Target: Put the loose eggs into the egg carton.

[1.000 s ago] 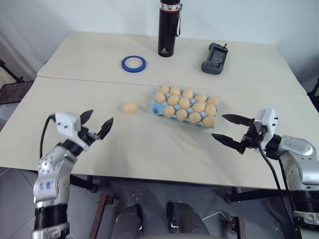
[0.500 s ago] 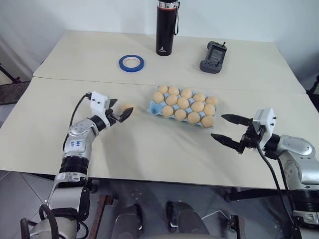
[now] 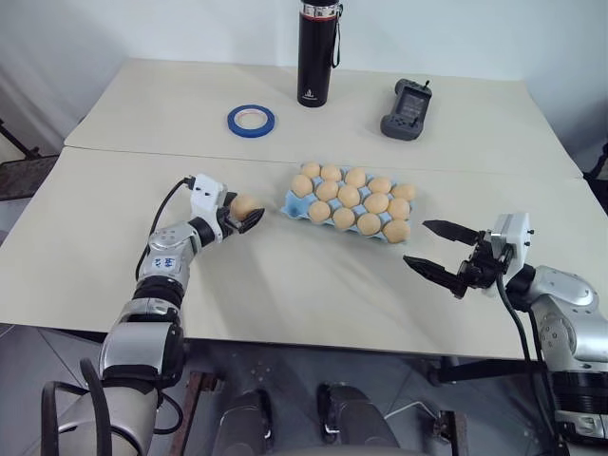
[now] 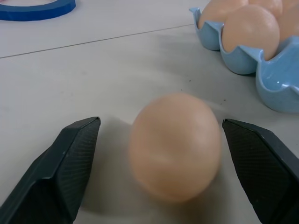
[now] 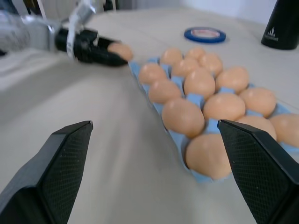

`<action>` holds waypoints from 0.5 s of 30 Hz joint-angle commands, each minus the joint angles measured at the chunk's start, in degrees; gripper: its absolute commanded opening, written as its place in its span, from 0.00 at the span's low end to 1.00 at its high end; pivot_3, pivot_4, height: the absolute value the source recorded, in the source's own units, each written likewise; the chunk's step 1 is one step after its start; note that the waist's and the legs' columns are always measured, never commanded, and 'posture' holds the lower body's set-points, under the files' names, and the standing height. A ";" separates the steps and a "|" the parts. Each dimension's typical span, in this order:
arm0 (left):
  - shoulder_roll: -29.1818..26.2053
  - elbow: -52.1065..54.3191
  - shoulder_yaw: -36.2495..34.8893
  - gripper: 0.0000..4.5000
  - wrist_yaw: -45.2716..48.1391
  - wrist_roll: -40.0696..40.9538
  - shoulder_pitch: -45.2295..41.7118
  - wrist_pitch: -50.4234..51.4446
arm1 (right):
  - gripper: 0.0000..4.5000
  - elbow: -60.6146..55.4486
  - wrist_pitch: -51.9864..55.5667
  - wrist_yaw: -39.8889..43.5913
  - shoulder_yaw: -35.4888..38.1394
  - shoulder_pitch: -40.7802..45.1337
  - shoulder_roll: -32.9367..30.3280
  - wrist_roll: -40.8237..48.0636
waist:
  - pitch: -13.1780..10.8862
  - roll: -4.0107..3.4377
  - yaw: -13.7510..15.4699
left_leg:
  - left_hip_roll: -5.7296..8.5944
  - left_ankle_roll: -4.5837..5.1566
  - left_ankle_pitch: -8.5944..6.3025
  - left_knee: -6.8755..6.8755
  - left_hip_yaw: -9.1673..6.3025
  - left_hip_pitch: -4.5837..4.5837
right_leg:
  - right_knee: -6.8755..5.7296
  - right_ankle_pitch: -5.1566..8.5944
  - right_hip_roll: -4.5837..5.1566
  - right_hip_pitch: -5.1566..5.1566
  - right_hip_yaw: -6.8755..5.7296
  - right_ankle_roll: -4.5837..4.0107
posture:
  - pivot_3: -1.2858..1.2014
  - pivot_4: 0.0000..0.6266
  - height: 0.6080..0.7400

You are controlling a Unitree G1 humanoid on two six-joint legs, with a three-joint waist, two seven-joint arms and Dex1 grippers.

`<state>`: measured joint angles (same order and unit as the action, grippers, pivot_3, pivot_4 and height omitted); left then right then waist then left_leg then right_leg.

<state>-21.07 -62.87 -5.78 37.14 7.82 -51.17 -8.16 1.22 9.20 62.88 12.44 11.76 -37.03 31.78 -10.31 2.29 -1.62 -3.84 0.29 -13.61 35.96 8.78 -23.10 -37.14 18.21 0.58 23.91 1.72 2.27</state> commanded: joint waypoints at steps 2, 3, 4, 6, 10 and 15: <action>0.16 -2.29 -0.73 0.65 1.60 -0.23 -2.93 -1.85 | 1.00 -1.50 -1.80 -0.67 2.34 -0.97 0.28 0.72 | 0.00 0.00 -0.01 | 0.00 0.00 0.00 0.01 0.00 0.00 | -0.01 0.00 0.00 0.00 0.00 0.00 | 0.52 0.24 1.00; 0.11 -2.36 -0.73 0.58 1.87 -0.26 -3.44 -1.85 | 1.00 -1.66 -1.92 -0.82 2.43 -1.19 0.44 0.87 | 0.00 0.00 0.00 | 0.00 0.00 0.00 0.02 0.00 0.00 | -0.02 0.00 0.00 0.00 0.00 0.00 | 0.52 0.24 1.00; 0.07 -2.33 -0.69 0.51 2.42 -0.24 -3.98 -1.87 | 1.00 -1.79 -2.04 -1.01 2.52 -1.39 0.59 0.95 | 0.00 0.00 -0.02 | 0.00 0.01 0.00 0.03 0.00 0.00 | -0.04 0.00 0.00 0.00 0.00 0.00 | 0.52 0.24 1.00; 0.00 -1.72 -0.62 0.40 4.11 -0.01 -5.33 -1.83 | 1.00 -1.99 -2.45 -1.43 2.69 -1.77 0.99 0.92 | 0.00 0.01 -0.04 | 0.00 0.00 0.00 0.04 0.00 -0.01 | -0.07 0.00 -0.01 0.02 0.00 0.00 | 0.52 0.24 1.00; -0.03 -0.15 -1.00 0.40 7.89 1.08 -8.67 -0.68 | 1.00 -2.60 -3.46 -1.82 3.11 -2.18 2.47 1.70 | 0.00 0.01 -0.02 | 0.01 0.00 0.00 0.06 0.00 -0.02 | -0.11 0.00 -0.02 0.03 0.00 0.00 | 0.52 0.24 1.00; 0.29 0.29 -0.32 0.40 15.35 1.51 -12.06 1.70 | 1.00 -3.72 -3.25 -2.79 3.28 -2.36 4.25 2.50 | 0.00 0.01 -0.12 | 0.01 -0.02 0.01 0.08 0.03 -0.02 | -0.17 0.01 -0.04 0.04 0.01 0.01 | 0.52 0.24 1.00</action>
<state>-20.82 -63.71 -6.19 49.84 8.72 -61.41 -6.85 -0.33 7.08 60.56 14.05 9.73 -32.99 33.34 -10.32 2.29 -1.74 -3.83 0.27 -13.61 36.04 8.81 -23.11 -37.33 18.22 0.55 23.95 1.73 2.28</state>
